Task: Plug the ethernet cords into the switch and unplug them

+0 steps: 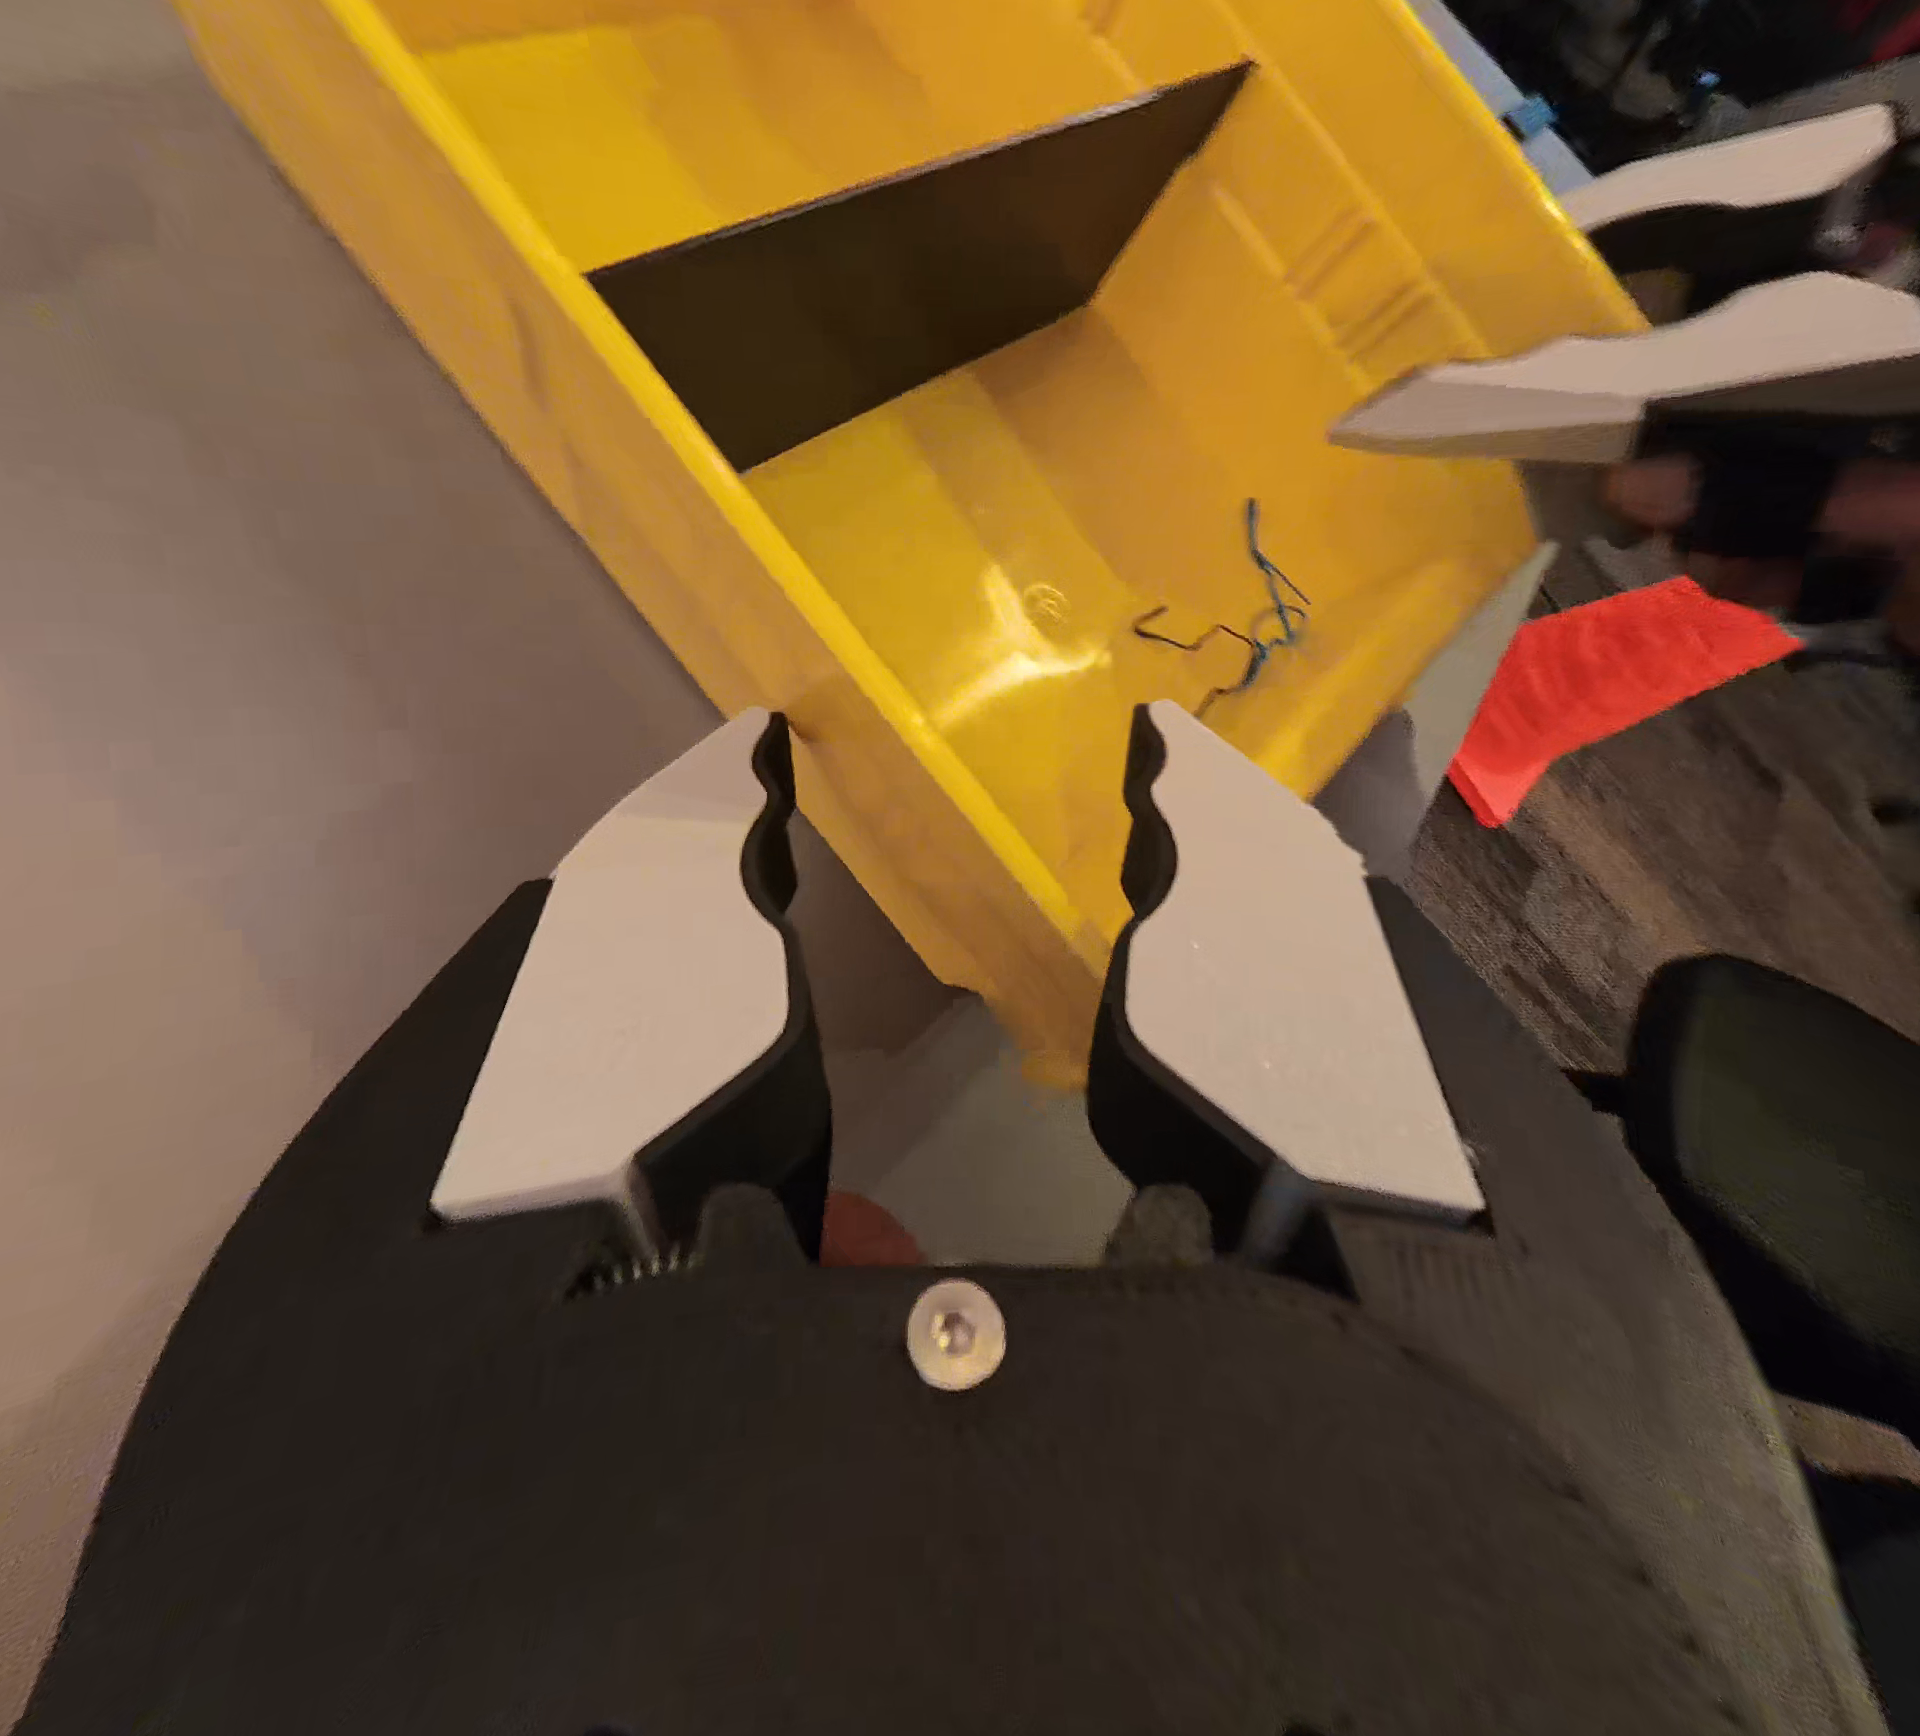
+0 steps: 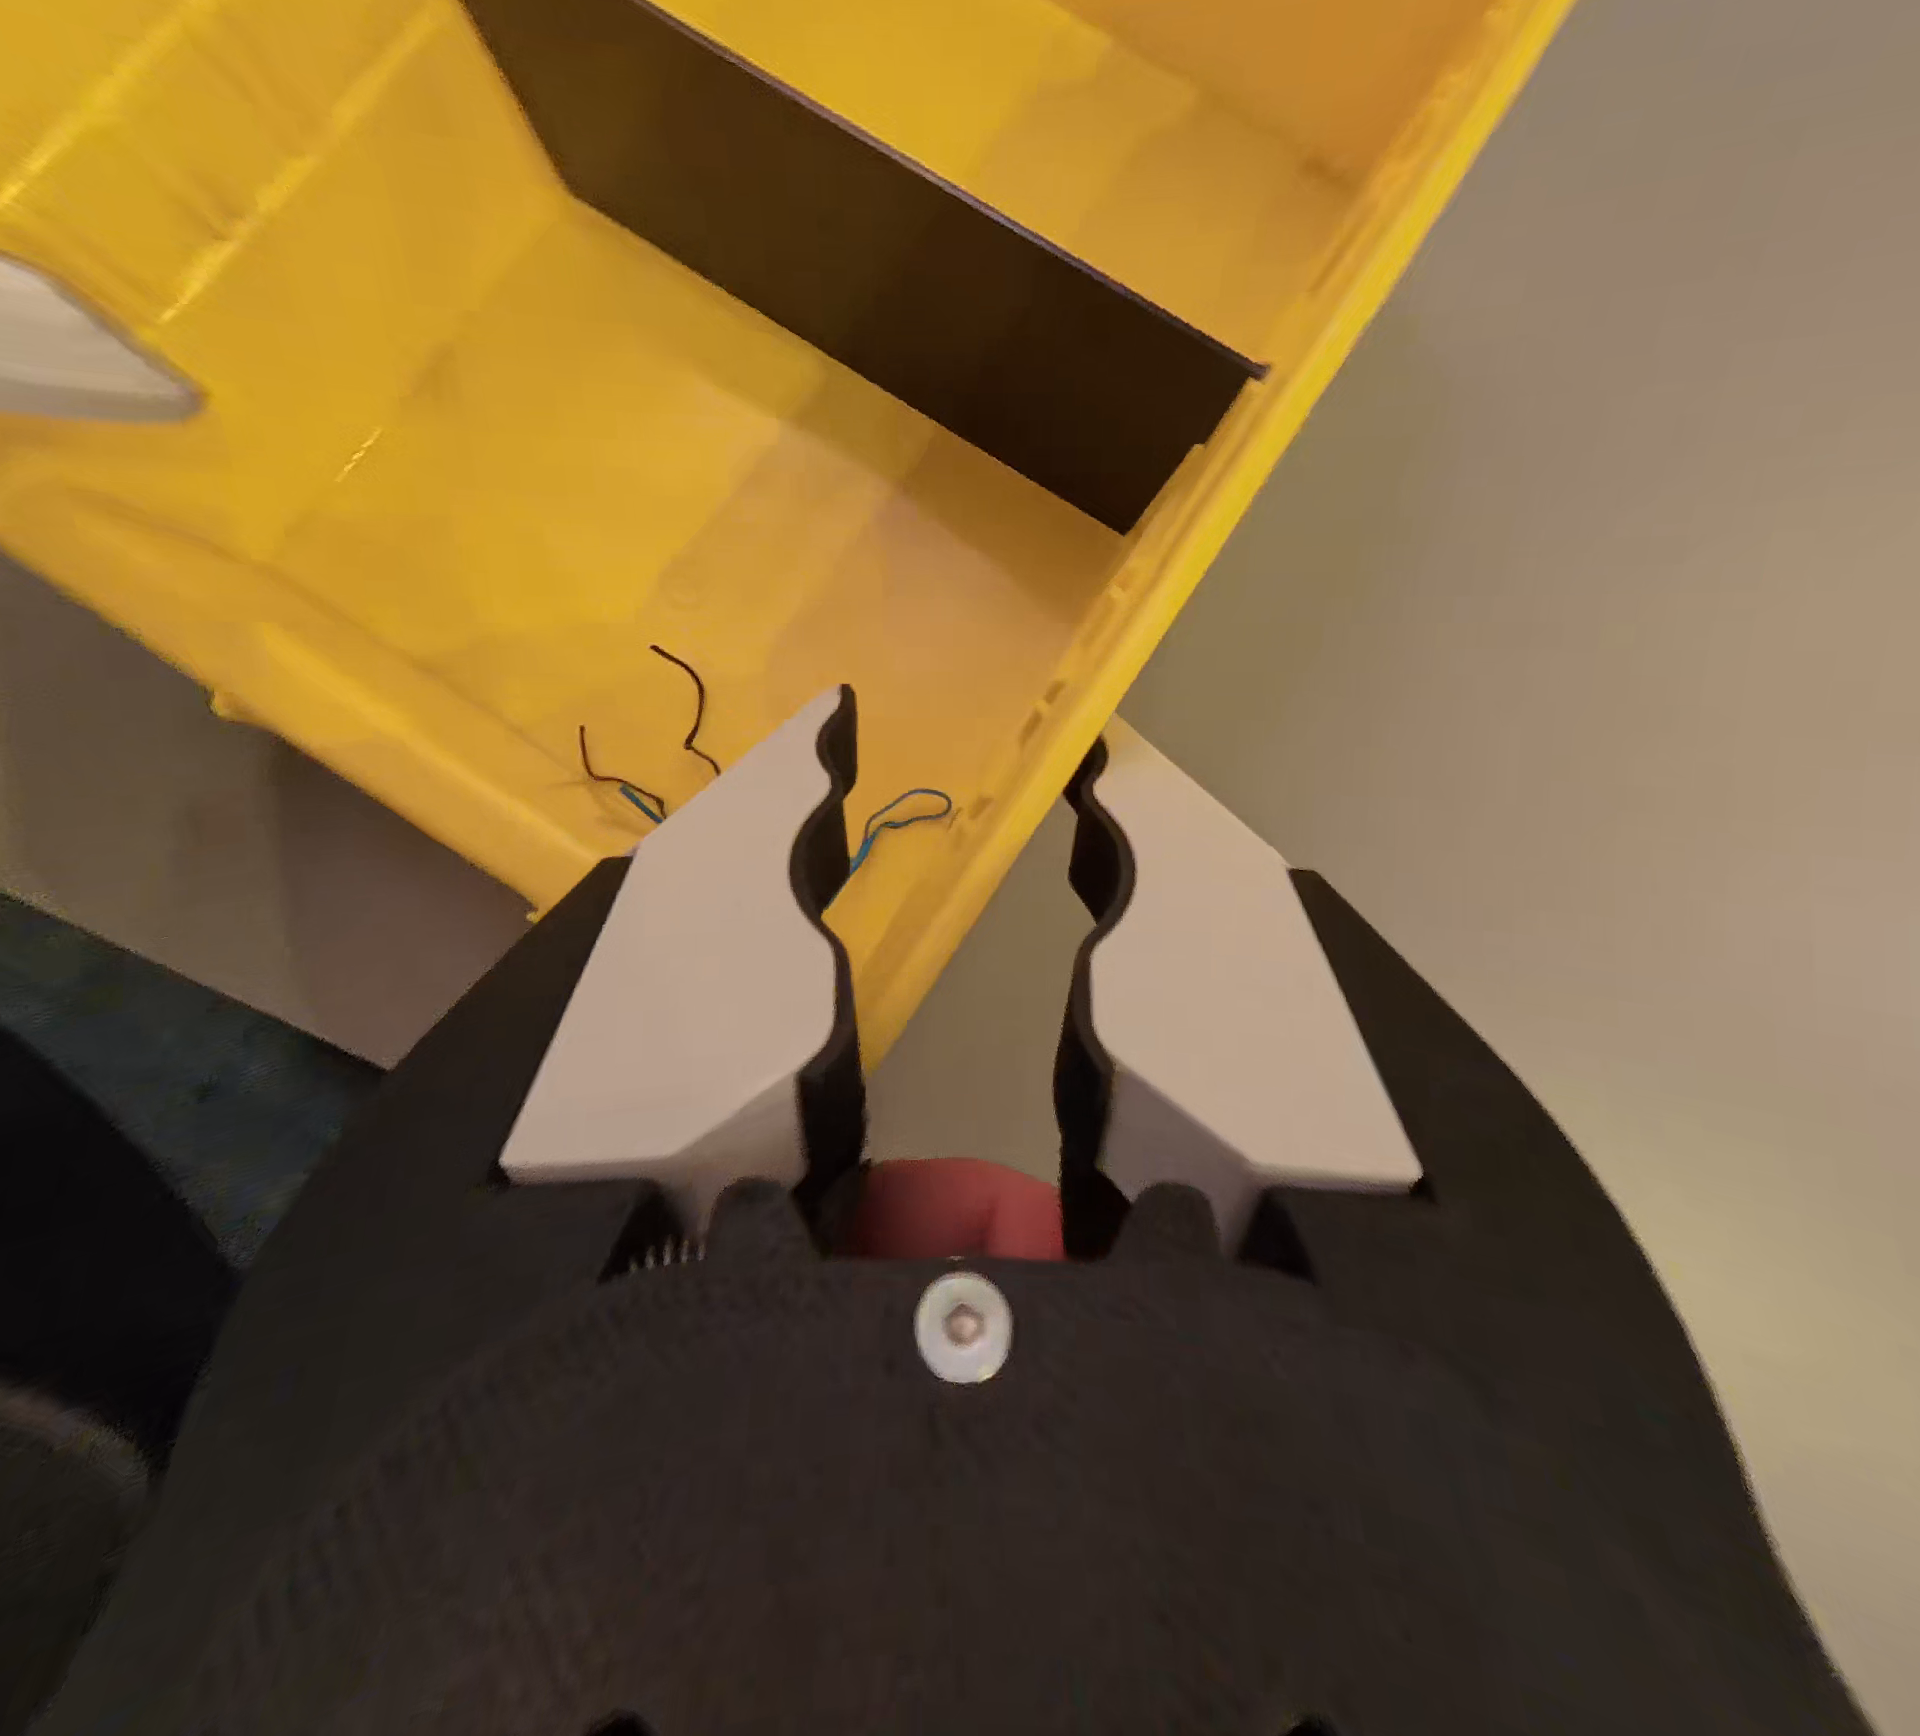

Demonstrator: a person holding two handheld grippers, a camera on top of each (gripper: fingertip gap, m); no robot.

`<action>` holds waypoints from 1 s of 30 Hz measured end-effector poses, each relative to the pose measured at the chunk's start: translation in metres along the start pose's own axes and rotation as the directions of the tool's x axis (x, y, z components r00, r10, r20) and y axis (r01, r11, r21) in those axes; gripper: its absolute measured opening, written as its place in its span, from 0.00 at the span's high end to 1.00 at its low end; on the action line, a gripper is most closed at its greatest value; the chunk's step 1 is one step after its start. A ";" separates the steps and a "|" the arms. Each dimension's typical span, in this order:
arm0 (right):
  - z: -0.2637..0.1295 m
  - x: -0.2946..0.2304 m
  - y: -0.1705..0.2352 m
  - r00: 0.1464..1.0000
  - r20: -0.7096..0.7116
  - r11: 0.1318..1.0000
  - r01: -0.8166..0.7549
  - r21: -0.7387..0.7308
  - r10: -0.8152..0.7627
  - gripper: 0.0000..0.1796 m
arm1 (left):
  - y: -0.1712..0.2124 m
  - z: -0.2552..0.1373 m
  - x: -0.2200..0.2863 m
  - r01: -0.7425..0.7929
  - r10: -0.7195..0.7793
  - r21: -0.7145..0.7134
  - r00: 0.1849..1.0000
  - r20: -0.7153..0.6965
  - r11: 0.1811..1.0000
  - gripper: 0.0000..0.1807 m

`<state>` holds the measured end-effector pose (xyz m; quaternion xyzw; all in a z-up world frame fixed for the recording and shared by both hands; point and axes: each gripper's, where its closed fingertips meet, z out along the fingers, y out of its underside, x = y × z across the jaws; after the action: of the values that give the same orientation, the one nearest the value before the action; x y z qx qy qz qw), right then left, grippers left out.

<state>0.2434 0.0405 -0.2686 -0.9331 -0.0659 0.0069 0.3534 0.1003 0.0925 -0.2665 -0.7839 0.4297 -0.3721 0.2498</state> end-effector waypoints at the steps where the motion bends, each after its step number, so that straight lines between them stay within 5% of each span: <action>1: 0.000 0.006 0.001 1.000 -0.009 1.000 -0.003 0.000 0.003 0.81 | 0.000 -0.001 0.006 0.002 -0.002 -0.006 0.999 -0.038 1.000 0.65; 4: 0.002 0.017 -0.001 1.000 -0.018 1.000 -0.016 0.014 0.016 0.90 | 0.008 -0.009 0.020 0.004 -0.010 -0.045 0.992 -0.125 0.999 0.60; 6: 0.003 0.026 -0.002 0.998 -0.064 1.000 0.007 0.014 -0.006 0.97 | 0.002 -0.030 0.025 -0.009 0.011 0.020 0.991 -0.136 1.000 0.66; 10: 0.004 0.032 -0.003 0.998 -0.055 1.000 0.020 0.022 -0.018 0.99 | -0.011 -0.089 0.016 -0.029 0.040 0.116 0.995 -0.096 0.993 0.67; 15: -0.001 0.045 0.004 0.998 -0.056 0.999 0.022 0.028 -0.020 0.98 | 0.000 -0.198 -0.077 -0.170 0.106 0.140 0.921 0.374 0.975 0.68; 18: -0.008 0.060 0.012 0.998 -0.070 1.000 -0.003 0.029 0.005 0.98 | 0.038 -0.278 -0.160 -0.141 0.077 0.040 0.735 0.673 0.989 0.68; 21: -0.015 0.074 0.021 0.995 -0.093 0.999 -0.024 0.026 0.026 0.98 | 0.093 -0.337 -0.221 -0.018 0.079 -0.083 0.565 0.822 0.996 0.66; 26: -0.027 0.101 0.035 0.988 -0.138 0.998 -0.065 0.027 0.068 0.98 | 0.149 -0.349 -0.260 0.168 0.030 -0.151 0.565 0.824 0.974 0.68; 30: -0.034 0.120 0.046 0.980 -0.170 0.995 -0.097 0.033 0.101 0.98 | 0.163 -0.340 -0.276 0.209 -0.038 -0.108 0.593 0.804 0.972 0.91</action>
<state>0.3695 -0.0012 -0.2692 -0.9280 0.0114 -0.0549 0.3684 -0.3486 0.2228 -0.2812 -0.9153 0.2511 0.0427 0.3121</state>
